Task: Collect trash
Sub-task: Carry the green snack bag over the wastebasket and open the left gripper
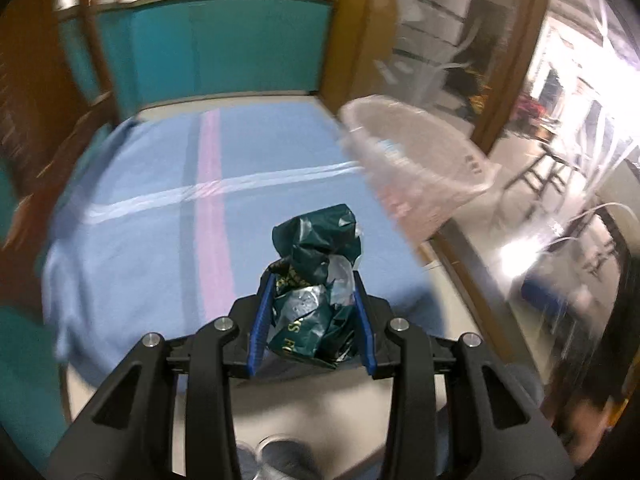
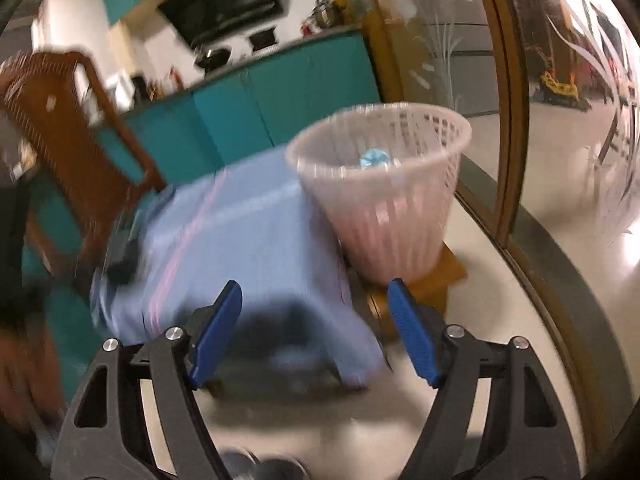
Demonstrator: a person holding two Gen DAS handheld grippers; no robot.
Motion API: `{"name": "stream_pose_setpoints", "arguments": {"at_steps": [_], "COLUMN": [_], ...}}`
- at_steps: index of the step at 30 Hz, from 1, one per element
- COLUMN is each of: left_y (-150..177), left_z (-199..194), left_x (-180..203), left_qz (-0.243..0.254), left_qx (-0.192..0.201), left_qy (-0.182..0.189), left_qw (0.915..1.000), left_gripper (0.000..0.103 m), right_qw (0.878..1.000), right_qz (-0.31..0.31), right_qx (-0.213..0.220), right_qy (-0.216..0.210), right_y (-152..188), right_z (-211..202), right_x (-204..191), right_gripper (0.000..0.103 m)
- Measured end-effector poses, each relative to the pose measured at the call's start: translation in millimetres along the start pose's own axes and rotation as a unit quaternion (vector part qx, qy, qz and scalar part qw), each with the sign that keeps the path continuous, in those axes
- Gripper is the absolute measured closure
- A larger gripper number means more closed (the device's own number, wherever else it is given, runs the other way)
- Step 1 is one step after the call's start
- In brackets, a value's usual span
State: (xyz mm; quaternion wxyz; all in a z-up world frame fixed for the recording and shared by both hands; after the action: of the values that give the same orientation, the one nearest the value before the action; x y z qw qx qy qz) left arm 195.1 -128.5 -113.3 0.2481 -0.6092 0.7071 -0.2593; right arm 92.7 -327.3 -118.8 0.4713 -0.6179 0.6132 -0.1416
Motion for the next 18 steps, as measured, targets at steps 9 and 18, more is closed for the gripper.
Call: {"name": "stream_pose_setpoints", "arguments": {"at_steps": [9, 18], "left_y": [-199, -103], "left_z": [-11, 18], "left_x": [116, 22], "left_qz": [0.046, 0.016], "left_qx": [0.095, 0.059], "left_qy": [0.072, -0.002], "left_qw": [0.9919, 0.9981], "left_gripper": [0.008, 0.004], "right_qw": [0.998, 0.999], "right_qz": [-0.013, -0.013], "right_qx": [0.058, 0.026], "right_qy": [-0.004, -0.035], "right_y": [-51, -30], "right_z": [-42, -21], "right_x": [-18, -39], "right_gripper": [0.029, 0.029]}}
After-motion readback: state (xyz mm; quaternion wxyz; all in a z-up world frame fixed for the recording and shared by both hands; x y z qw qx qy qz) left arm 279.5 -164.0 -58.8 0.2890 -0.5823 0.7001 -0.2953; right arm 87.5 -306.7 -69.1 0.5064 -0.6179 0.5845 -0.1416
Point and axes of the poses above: each gripper's, at about its wrist camera, not at the fingertips, and z roughly the way its jaws point, x to its right, y to its underside, the point moved 9 cm from there along z, roughly the way its jaws point, and after that the axes turned 14 degrees about -y, right-handed, at the moved point
